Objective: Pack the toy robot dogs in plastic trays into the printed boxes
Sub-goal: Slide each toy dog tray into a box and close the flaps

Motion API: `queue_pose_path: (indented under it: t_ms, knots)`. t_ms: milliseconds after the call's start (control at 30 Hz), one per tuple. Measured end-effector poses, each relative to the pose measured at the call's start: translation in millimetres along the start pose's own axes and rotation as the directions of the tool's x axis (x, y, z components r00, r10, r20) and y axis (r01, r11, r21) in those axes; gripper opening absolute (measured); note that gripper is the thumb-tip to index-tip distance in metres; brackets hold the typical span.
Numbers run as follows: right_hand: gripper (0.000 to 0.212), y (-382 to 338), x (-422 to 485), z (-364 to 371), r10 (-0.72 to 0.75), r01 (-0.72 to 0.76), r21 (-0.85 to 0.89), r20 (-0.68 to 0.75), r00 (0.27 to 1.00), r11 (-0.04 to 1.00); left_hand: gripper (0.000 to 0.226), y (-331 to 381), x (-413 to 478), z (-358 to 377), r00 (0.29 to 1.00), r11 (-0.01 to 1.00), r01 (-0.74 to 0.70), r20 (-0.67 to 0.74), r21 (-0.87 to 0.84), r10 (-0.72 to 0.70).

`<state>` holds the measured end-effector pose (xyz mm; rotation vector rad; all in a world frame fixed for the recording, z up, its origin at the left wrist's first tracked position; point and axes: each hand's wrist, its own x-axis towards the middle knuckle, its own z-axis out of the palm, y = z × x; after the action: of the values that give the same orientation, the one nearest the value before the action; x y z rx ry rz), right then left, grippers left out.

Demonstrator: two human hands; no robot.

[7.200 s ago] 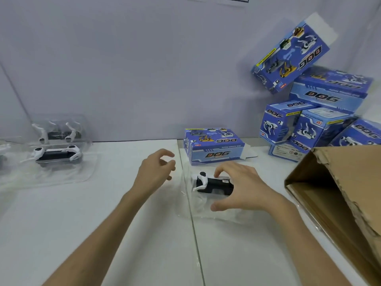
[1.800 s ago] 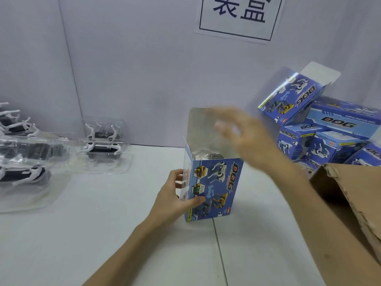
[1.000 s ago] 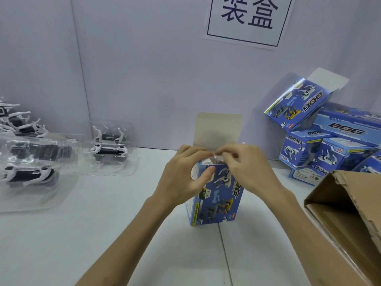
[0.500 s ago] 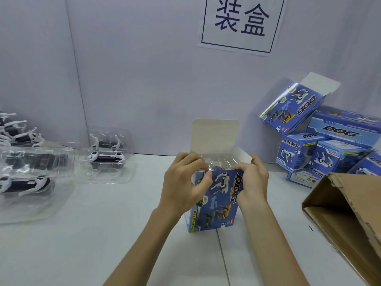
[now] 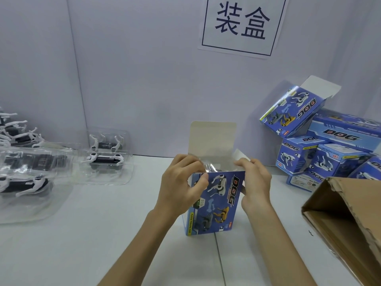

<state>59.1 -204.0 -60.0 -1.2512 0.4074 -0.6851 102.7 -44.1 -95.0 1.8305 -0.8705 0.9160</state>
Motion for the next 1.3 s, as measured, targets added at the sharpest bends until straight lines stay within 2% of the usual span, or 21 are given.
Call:
queue_pose_path:
  t_ms: [133, 400, 467, 533, 600, 700, 800, 867, 933, 1000, 1100, 1200, 1300]
  knots:
    - [0.018, -1, 8, -1, -0.062, 0.066, -0.107, 0.036, 0.997, 0.992, 0.03, -1, 2, -5, 0.999, 0.999, -0.026, 0.033, 0.02, 0.025]
    - [0.028, 2, 11, -4, -0.22, 0.219, -0.239, 0.025, 0.975, 0.946, 0.03, 6, -5, 3, 0.999, 0.999, 0.02, -0.038, -0.035, -0.021]
    - [0.025, 2, 11, -6, -0.272, 0.284, -0.266, 0.083, 0.959, 0.921, 0.03, 5, -4, 1, 1.0, 0.999, 0.015, -0.011, -0.037, -0.015]
    - [0.018, 0, 9, -10, -0.357, 0.403, -0.333, 0.192, 0.914, 0.852, 0.031, 4, -2, -3, 1.0, 0.999, 0.023, 0.011, -0.04, -0.022]
    - [0.022, -3, 7, -15, -0.388, 0.484, -0.378, 0.304, 0.87, 0.789, 0.031, 2, 0, -7, 0.999, 0.997, 0.044, 0.019, -0.056, -0.043]
    - [0.037, -8, 9, -19, -0.387, 0.535, -0.425, 0.388, 0.837, 0.73, 0.03, 0, -1, -8, 0.999, 0.997, 0.045, 0.006, -0.066, -0.045]
    - [0.023, -11, 19, -22, -0.33, 0.5, -0.465, 0.4, 0.855, 0.731, 0.032, 3, 0, -6, 0.998, 0.997, 0.053, 0.018, -0.051, -0.052]
    - [0.012, -12, 25, -22, -0.191, 0.371, -0.411, 0.416, 0.889, 0.833, 0.034, 5, 0, -5, 0.999, 0.998, 0.047, 0.028, -0.044, -0.046]
    - [0.028, -11, 28, -21, -0.009, 0.128, -0.238, 0.446, 0.895, 0.963, 0.038, 6, 0, -7, 0.997, 0.996, 0.061, 0.046, -0.061, -0.058]
    - [0.044, -8, 30, -20, 0.062, -0.057, -0.025, 0.516, 0.854, 0.998, 0.039, 6, 0, -11, 0.994, 0.993, 0.08, 0.075, -0.088, -0.074]
    - [0.048, -3, 22, -18, -0.028, -0.071, 0.158, 0.547, 0.837, 0.985, 0.037, 6, 2, -17, 0.976, 0.963, 0.188, 0.143, -0.192, -0.162]
    - [0.03, 5, 8, -19, -0.109, -0.05, 0.29, 0.505, 0.856, 0.956, 0.033, 7, 4, -21, 0.934, 0.874, 0.342, 0.224, -0.346, -0.277]
    - [0.019, 5, 2, -26, -0.199, 0.017, 0.334, 0.52, 0.831, 0.942, 0.027, 15, -1, -22, 0.956, 0.908, 0.281, 0.174, -0.311, -0.236]
